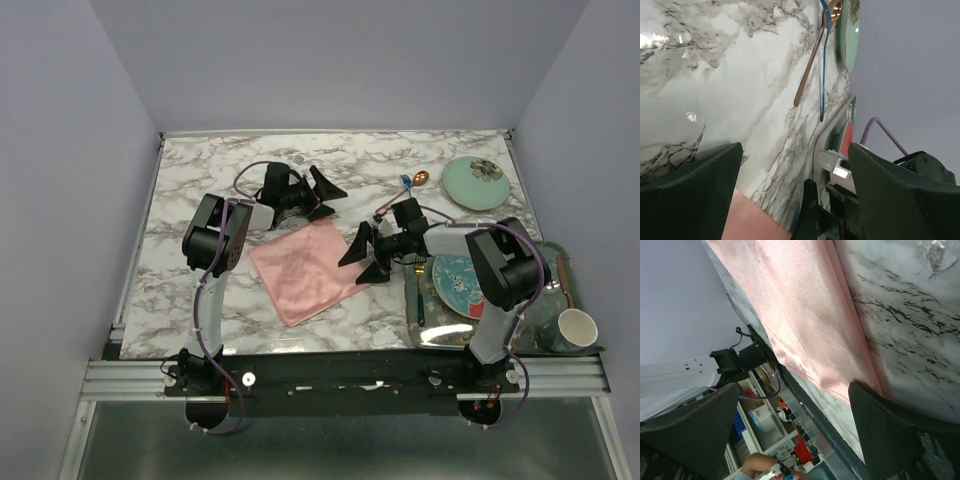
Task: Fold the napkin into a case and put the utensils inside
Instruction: Smooth out the square-folded napkin at the center of the board.
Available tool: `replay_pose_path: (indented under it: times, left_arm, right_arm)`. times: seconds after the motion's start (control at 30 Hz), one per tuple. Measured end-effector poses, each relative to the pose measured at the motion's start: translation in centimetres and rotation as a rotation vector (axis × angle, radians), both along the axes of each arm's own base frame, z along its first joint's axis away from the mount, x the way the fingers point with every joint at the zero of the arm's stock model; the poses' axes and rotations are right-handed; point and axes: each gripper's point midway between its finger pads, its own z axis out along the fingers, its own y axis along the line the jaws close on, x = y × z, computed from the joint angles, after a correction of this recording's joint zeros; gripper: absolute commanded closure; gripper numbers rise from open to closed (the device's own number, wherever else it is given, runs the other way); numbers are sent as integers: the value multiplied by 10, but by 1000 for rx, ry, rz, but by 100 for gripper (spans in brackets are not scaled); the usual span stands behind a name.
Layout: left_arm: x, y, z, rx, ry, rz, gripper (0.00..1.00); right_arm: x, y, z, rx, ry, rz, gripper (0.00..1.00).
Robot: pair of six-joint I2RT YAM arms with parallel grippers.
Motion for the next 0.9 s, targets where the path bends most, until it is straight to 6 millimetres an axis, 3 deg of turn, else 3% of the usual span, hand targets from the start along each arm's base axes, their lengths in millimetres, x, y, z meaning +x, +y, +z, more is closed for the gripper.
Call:
replay_pose_path:
  times: [0.1,0.37,0.57,0.73,0.9]
  left_arm:
    - [-5,6,4,9,5,-13,1]
    - [-64,26,43,-14,6,-52,1]
    - [-84,31,16,2,73,-58,1]
    - [-80,35,-8,-2,105,-62,1]
    - [-62,47,-8,-14,80,-57,1]
  right_arm:
    - [0,0,0,-2,-1,2,0]
    - [0,0,0,-2,-3,4,0]
    - [0,0,0,-2,-3,4,0]
    - [0,0,0,-3,2,4,0]
    - [1,1,-1,-6,35,6,0]
